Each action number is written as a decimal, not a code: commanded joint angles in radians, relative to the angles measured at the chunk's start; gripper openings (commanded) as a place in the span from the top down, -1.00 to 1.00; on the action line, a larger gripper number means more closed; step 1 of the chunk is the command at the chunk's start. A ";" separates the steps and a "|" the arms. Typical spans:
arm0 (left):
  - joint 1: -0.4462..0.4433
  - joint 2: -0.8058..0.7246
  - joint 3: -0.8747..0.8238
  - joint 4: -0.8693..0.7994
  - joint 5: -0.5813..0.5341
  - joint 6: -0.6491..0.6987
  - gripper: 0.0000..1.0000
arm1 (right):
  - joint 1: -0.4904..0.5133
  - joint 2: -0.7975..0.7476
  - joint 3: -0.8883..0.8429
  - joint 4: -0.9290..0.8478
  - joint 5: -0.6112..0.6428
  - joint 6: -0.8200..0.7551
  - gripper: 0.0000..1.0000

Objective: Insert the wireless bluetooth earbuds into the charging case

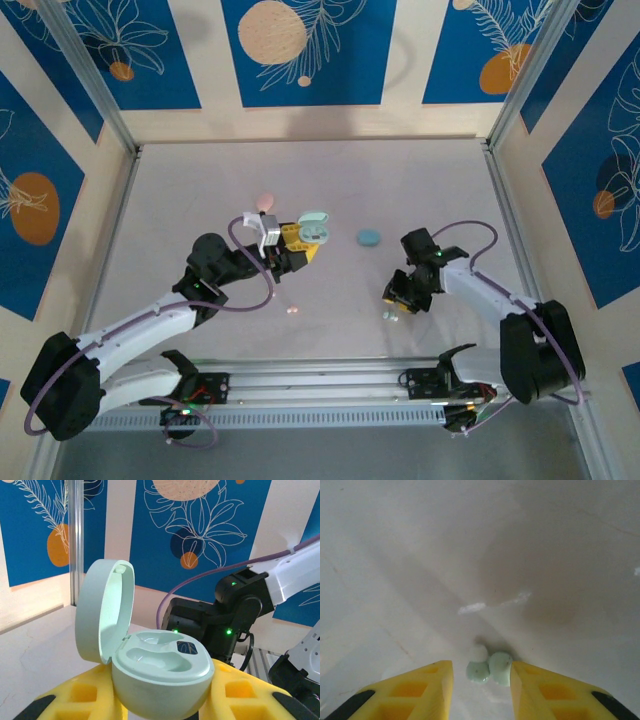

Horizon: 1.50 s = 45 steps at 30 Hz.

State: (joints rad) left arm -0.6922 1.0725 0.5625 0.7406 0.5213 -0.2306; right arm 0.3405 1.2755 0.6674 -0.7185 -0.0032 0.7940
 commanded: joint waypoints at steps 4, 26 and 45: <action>-0.007 -0.023 0.002 0.013 -0.007 0.001 0.38 | 0.024 0.060 0.054 0.000 0.026 -0.034 0.20; -0.007 -0.019 0.007 0.002 -0.004 -0.001 0.37 | 0.032 0.009 0.020 -0.101 0.028 -0.024 0.42; -0.007 -0.025 0.013 -0.014 -0.006 0.006 0.37 | 0.078 0.128 0.056 -0.098 0.041 -0.065 0.46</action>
State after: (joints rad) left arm -0.6922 1.0679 0.5625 0.7170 0.5213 -0.2302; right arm 0.4107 1.3922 0.6979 -0.7860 0.0349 0.7467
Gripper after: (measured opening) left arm 0.325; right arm 0.269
